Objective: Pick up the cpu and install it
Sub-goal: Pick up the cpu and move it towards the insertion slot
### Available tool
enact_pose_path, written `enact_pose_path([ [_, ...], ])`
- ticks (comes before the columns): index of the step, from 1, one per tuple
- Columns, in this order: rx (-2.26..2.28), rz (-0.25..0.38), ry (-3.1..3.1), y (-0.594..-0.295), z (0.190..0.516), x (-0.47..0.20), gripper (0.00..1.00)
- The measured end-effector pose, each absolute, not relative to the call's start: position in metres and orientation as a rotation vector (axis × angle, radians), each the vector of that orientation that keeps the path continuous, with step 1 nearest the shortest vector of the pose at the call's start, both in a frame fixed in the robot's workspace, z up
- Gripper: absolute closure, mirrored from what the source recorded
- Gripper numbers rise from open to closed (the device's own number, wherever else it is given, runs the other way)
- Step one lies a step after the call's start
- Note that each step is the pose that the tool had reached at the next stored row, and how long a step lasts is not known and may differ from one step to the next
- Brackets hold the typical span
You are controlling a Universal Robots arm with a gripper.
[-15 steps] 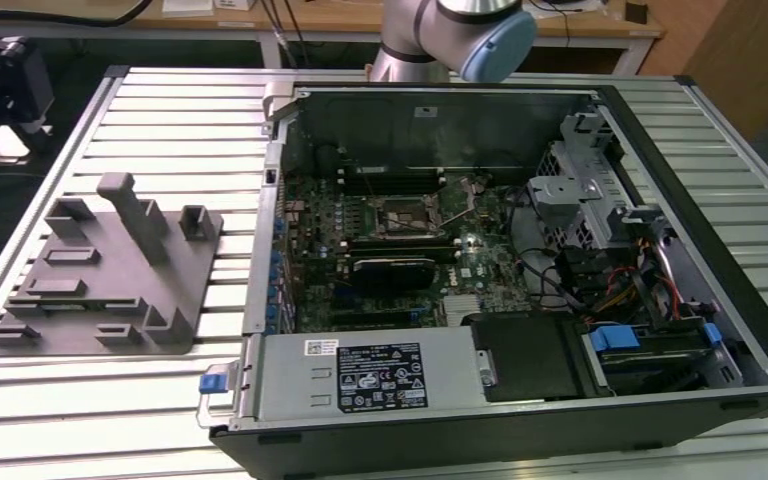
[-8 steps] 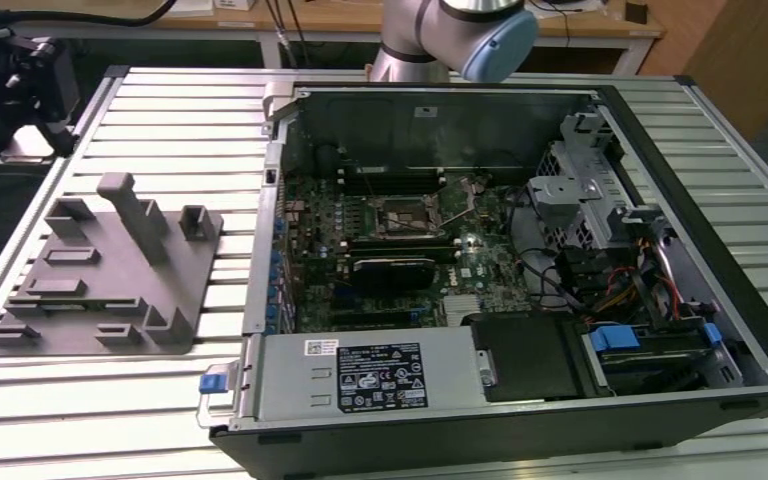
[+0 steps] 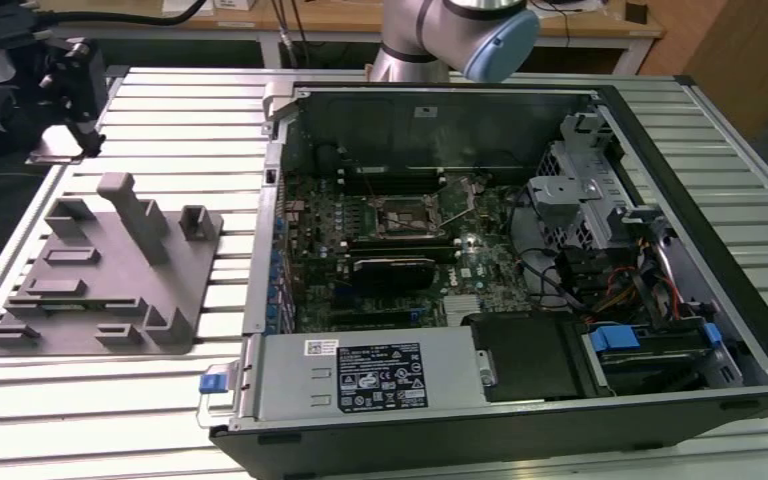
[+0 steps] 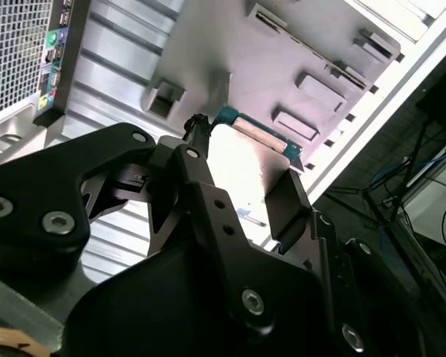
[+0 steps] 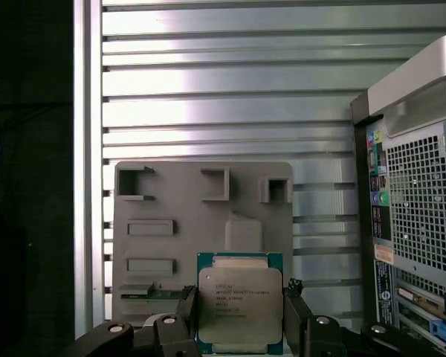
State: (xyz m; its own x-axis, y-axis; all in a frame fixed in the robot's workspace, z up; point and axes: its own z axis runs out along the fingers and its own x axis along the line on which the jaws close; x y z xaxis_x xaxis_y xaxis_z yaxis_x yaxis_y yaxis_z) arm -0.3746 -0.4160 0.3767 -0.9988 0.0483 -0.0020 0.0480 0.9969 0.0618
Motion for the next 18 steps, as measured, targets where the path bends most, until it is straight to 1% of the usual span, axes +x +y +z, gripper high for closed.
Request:
enact_pose_path([
  [18,0.076,0.097,3.136,-0.416,0.377,-0.325,0.46],
])
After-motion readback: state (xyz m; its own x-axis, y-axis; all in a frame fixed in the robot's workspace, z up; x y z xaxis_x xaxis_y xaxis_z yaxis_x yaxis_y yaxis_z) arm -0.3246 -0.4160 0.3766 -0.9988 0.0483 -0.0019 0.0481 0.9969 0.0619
